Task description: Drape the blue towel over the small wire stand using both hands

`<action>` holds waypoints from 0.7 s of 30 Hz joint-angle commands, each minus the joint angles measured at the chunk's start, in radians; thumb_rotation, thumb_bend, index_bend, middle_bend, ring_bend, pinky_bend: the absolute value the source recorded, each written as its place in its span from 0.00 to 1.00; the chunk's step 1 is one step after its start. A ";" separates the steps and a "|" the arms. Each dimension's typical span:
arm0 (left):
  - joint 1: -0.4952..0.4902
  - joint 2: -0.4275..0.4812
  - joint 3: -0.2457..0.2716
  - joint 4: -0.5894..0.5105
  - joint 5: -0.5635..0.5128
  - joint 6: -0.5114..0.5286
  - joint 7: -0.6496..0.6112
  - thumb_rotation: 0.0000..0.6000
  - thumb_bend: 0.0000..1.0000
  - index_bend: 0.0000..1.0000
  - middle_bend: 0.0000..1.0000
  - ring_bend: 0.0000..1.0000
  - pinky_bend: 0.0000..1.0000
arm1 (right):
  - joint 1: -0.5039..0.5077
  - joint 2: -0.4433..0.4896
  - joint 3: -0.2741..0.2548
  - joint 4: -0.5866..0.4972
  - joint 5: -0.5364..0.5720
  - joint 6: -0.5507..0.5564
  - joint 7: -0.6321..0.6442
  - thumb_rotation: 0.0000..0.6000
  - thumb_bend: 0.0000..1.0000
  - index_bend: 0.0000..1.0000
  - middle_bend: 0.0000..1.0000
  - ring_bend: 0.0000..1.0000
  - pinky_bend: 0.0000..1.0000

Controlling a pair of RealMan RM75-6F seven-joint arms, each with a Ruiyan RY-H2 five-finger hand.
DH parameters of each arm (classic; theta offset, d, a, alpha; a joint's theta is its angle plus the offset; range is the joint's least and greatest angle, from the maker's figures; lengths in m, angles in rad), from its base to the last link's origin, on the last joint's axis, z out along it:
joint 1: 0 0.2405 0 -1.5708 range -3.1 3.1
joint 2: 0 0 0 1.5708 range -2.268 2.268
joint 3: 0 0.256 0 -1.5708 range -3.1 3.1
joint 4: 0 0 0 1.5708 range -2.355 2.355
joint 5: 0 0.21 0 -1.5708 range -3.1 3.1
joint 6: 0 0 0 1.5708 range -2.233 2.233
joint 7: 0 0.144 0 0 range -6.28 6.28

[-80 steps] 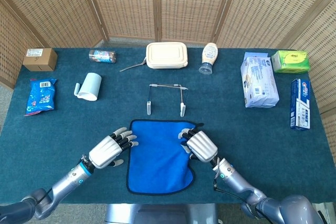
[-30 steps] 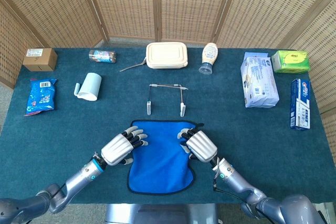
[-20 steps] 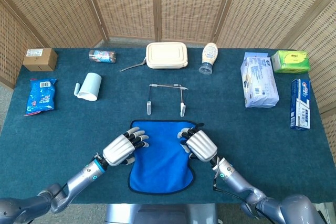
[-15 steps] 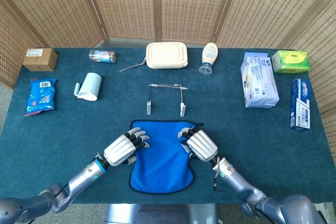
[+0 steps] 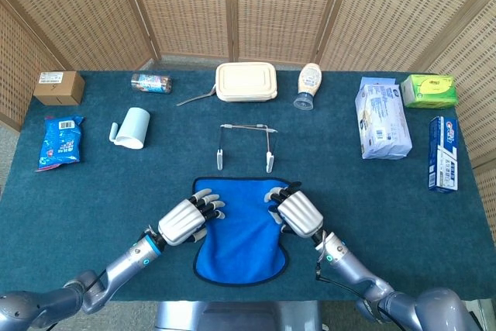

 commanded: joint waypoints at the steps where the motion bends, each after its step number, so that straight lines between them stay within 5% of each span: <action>1: -0.001 -0.004 -0.001 0.001 -0.004 -0.004 -0.004 1.00 0.54 0.32 0.25 0.19 0.14 | -0.001 0.000 0.001 0.000 0.001 0.000 0.000 1.00 0.44 0.69 0.40 0.31 0.45; 7: -0.005 -0.012 -0.002 0.006 -0.006 -0.004 -0.009 1.00 0.58 0.37 0.26 0.20 0.14 | -0.002 -0.001 0.000 0.003 0.002 -0.002 0.001 1.00 0.43 0.69 0.40 0.32 0.45; 21: -0.001 -0.011 -0.005 -0.001 -0.019 0.004 -0.015 1.00 0.59 0.65 0.32 0.25 0.16 | -0.002 -0.004 -0.001 0.008 0.001 -0.002 0.004 1.00 0.44 0.70 0.40 0.32 0.45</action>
